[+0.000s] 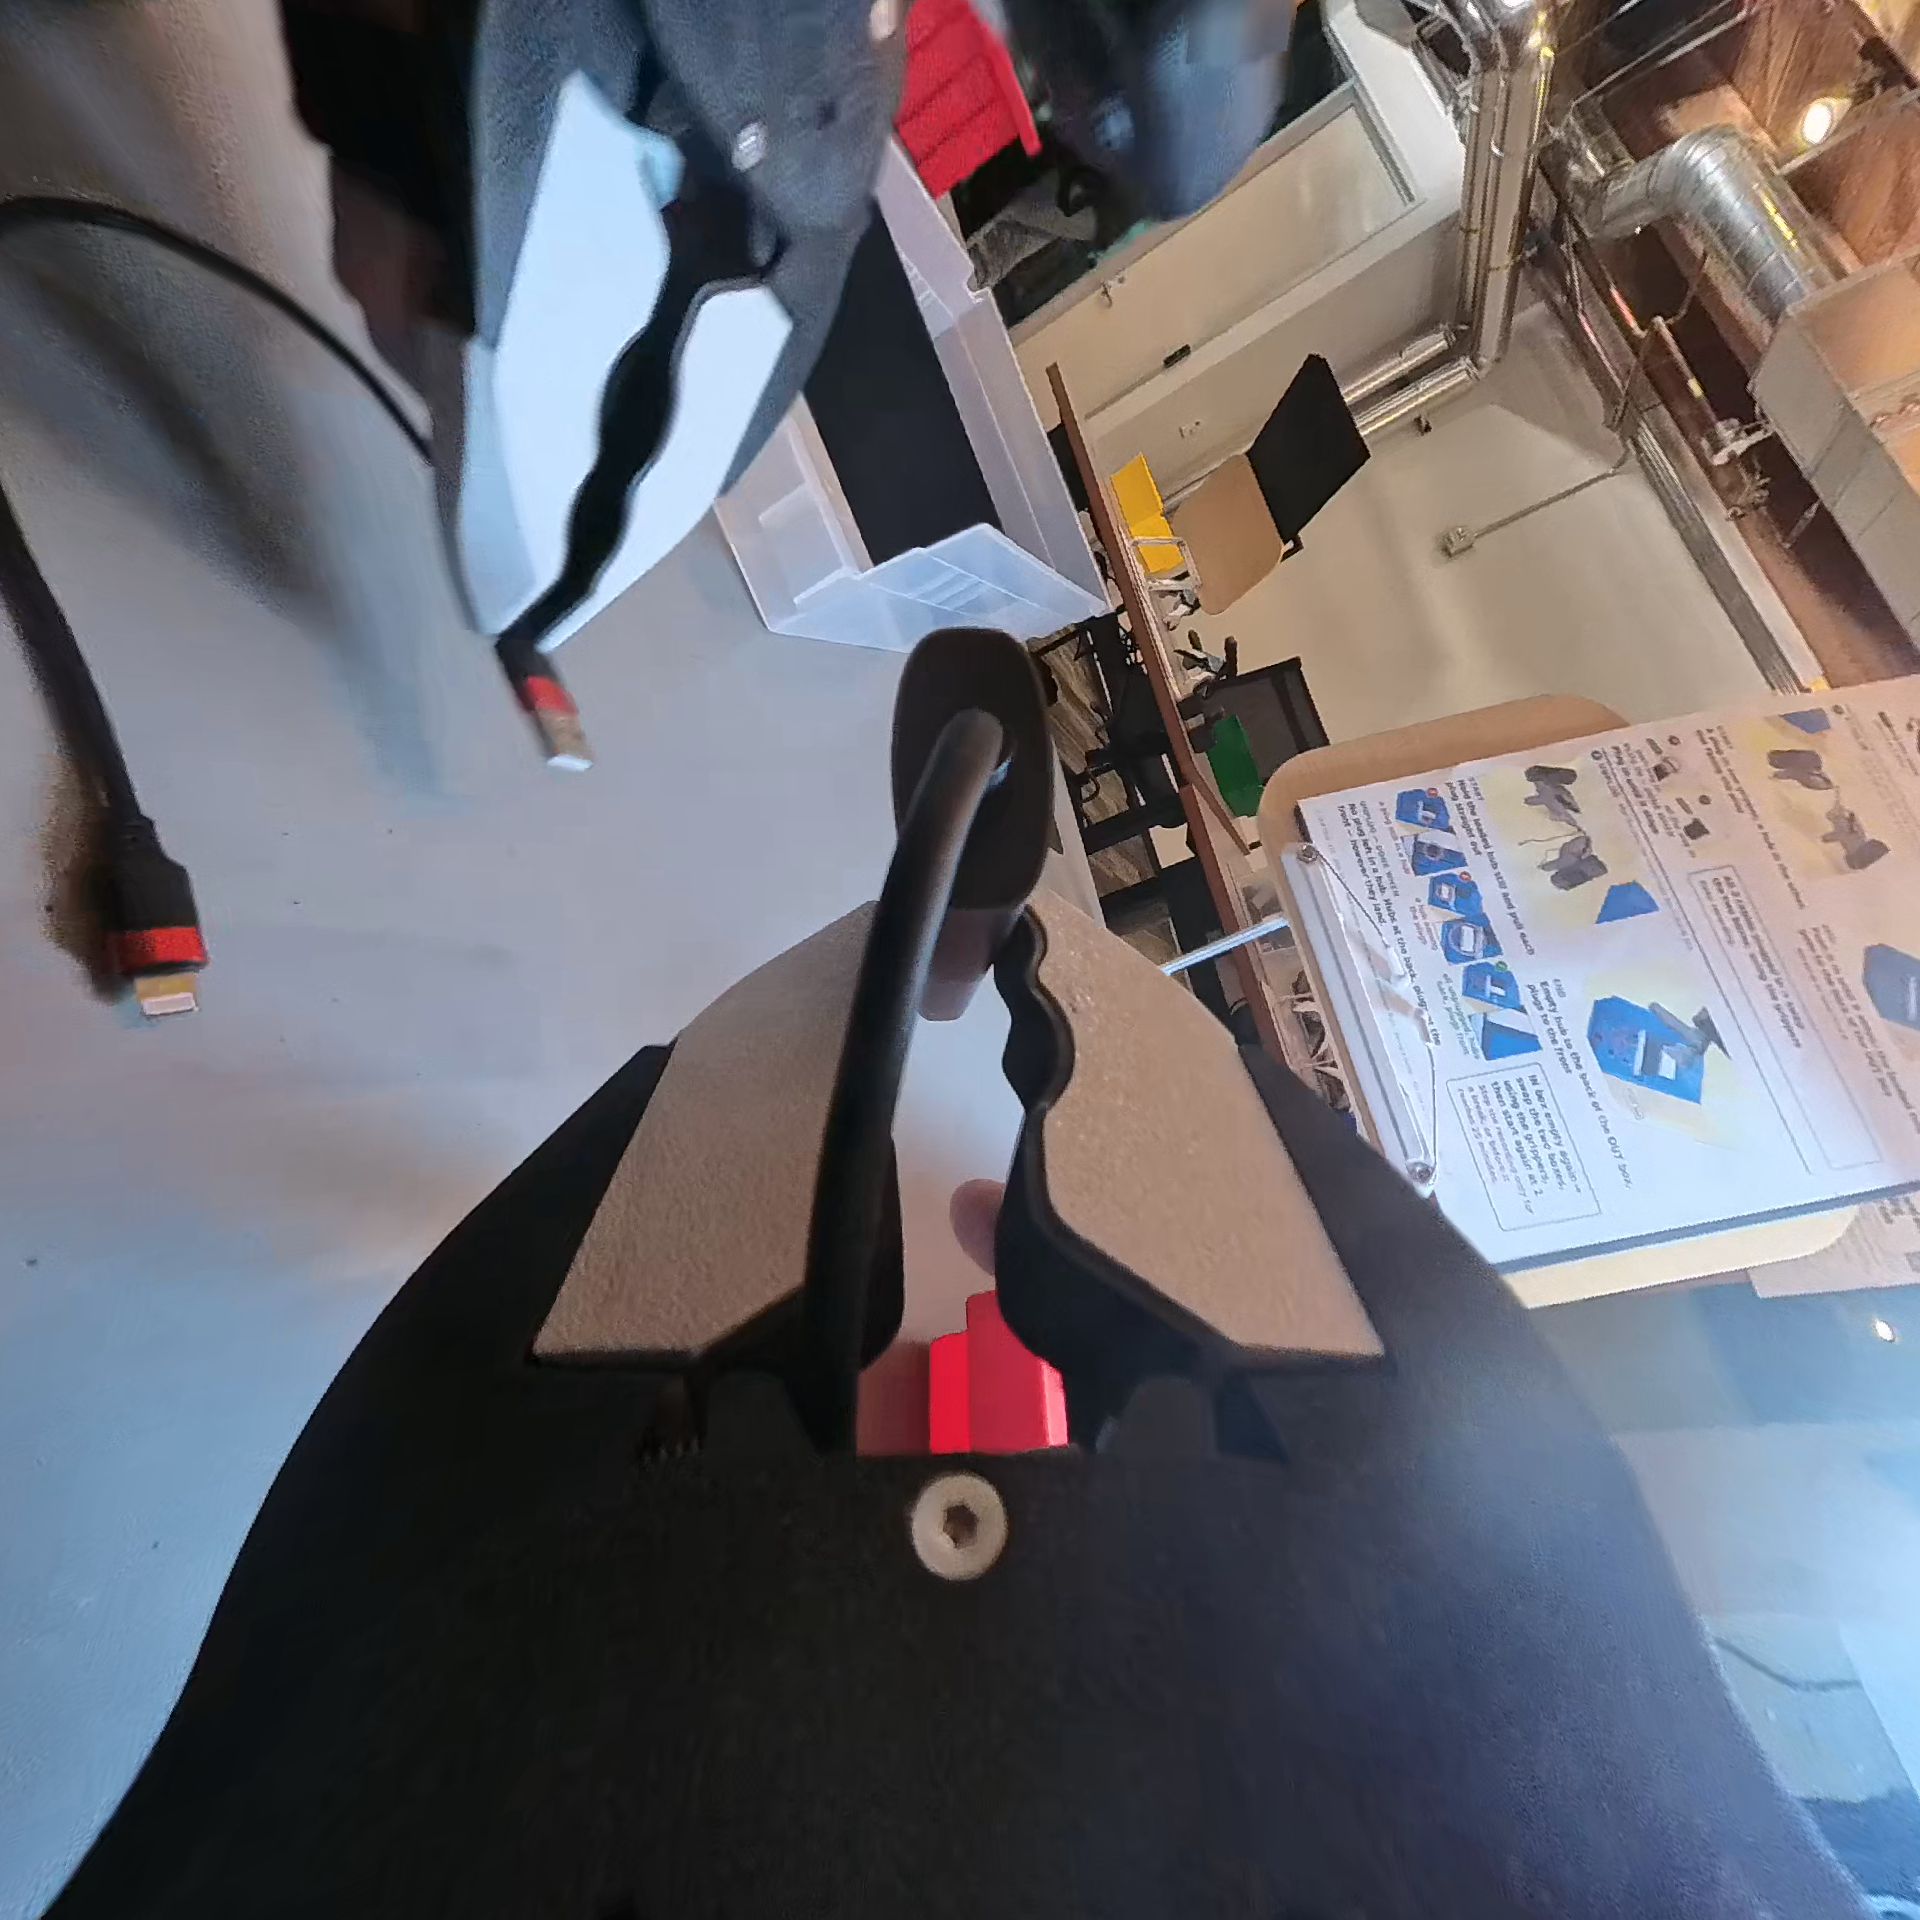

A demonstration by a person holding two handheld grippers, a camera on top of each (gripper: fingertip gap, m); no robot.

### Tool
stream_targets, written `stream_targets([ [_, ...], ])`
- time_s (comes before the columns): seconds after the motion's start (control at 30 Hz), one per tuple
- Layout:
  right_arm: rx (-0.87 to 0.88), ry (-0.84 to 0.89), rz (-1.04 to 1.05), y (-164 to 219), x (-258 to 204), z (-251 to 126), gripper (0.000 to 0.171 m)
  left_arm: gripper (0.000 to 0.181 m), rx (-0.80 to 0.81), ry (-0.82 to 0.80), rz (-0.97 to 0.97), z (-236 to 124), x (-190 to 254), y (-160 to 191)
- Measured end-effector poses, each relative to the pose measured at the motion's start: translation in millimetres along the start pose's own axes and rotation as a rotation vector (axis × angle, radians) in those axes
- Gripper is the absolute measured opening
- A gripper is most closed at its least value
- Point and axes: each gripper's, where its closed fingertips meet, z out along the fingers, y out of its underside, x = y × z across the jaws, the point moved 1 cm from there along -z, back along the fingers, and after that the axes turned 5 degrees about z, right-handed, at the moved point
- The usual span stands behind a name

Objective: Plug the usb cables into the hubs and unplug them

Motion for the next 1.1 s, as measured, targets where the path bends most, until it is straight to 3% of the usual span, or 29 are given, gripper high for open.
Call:
stream_targets([
  [0.03, 0.0, -0.008, -0.013, -0.6, -2.3, 0.4, 0.017, 0.006, 0.025, 0.015, 0.0, -7.8, 1.8, -7.8],
  [0.3, 0.02, -0.041, -0.184, -13.3, -25.7, 5.5, 0.017, 0.006, -0.011, 0.11, 0.084, -31.1, 18.1, -46.1],
  [0.87, -0.002, -0.043, -0.332, -14.5, -37.7, 3.1, 0.017, 0.006, -0.055, 0.227, 0.055, -21.2, 19.4, -36.5],
  [1.1, -0.005, -0.033, -0.352, -15.8, -38.6, 0.4, 0.016, 0.006, 0.022, 0.324, -0.04, -22.0, 21.9, -38.5],
])
